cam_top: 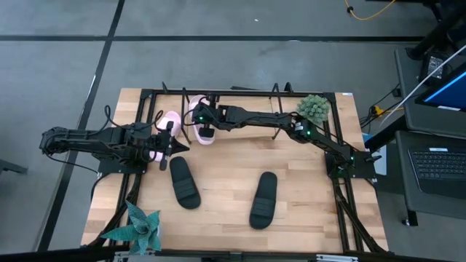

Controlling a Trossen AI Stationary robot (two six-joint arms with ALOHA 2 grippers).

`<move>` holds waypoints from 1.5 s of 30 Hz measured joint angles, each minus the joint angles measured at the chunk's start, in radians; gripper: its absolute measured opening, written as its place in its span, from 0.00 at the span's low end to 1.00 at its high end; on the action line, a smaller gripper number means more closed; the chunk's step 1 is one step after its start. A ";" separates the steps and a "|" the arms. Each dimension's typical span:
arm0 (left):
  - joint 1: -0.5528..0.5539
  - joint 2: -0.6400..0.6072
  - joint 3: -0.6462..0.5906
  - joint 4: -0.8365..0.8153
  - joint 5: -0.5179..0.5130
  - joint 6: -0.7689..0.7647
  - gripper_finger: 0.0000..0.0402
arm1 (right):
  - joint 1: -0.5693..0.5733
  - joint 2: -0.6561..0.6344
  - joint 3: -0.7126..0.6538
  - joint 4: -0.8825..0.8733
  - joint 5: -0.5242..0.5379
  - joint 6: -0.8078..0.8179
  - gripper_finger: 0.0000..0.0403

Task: Pick and place slides into the shelf
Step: Put the right pink slide on the shelf

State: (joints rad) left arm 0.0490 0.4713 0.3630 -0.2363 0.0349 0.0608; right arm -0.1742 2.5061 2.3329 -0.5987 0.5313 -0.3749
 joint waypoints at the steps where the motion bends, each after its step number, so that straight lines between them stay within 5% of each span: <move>1: 0.000 0.000 0.000 0.000 0.000 0.000 0.00 | -0.001 0.000 0.000 0.000 0.000 0.000 0.02; 30: 0.000 0.000 0.000 -0.016 0.000 -0.007 0.00 | -0.001 0.000 0.000 0.026 -0.036 0.031 0.11; 45: 0.000 0.000 0.000 -0.019 0.000 -0.007 0.00 | 0.000 0.000 0.000 0.035 -0.035 0.056 0.40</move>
State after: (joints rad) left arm 0.0490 0.4709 0.3630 -0.2550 0.0350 0.0534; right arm -0.1745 2.5061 2.3329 -0.5632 0.4961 -0.3187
